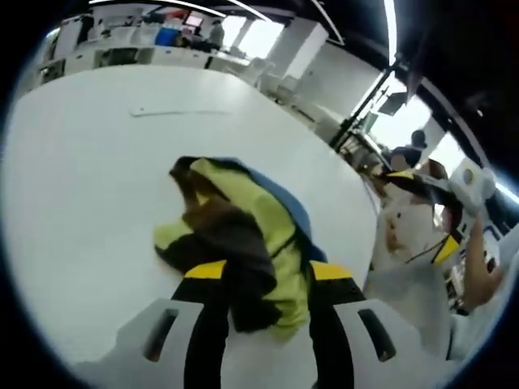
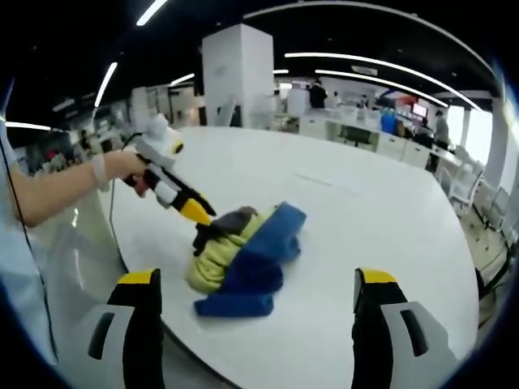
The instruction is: Fold the garment on the visible template until the final outline fits inside the template.
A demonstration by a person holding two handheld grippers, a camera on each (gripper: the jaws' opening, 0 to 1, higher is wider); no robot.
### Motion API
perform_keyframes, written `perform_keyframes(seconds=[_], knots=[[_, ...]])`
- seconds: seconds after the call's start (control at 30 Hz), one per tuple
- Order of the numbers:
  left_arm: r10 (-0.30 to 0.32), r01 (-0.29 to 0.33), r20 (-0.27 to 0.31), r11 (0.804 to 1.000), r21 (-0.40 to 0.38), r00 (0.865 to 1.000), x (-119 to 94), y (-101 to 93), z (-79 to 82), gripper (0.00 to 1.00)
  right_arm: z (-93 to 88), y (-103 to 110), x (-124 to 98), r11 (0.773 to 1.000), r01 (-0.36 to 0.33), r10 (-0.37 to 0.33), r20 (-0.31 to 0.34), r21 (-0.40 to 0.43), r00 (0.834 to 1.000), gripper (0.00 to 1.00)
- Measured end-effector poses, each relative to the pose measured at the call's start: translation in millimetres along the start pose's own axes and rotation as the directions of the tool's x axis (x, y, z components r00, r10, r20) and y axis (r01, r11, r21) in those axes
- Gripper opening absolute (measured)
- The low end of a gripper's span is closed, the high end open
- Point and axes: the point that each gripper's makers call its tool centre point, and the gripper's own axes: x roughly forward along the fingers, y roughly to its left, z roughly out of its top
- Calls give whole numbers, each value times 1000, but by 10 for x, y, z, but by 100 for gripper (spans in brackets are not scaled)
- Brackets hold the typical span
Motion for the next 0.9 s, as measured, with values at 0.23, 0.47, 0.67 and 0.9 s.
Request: perform_keyframes(seconds=[0.23, 0.47, 0.67, 0.9], knots=[[-3, 3, 7, 1000, -25, 1000, 55, -2, -1, 32, -28, -16, 0, 1000, 1, -1, -6, 5, 1000, 98], [-1, 1, -3, 999, -40, 1000, 118, 28, -23, 31, -32, -33, -1, 1000, 2, -2, -8, 4, 1000, 98], [-6, 8, 22, 998, -68, 1000, 150, 44, 30, 31, -66, -45, 13, 1000, 7, -7, -23, -2, 1000, 98], [-7, 12, 56, 996, -92, 998, 170, 74, 95, 26, -53, -7, 29, 1000, -10, 10, -15, 5, 1000, 97]])
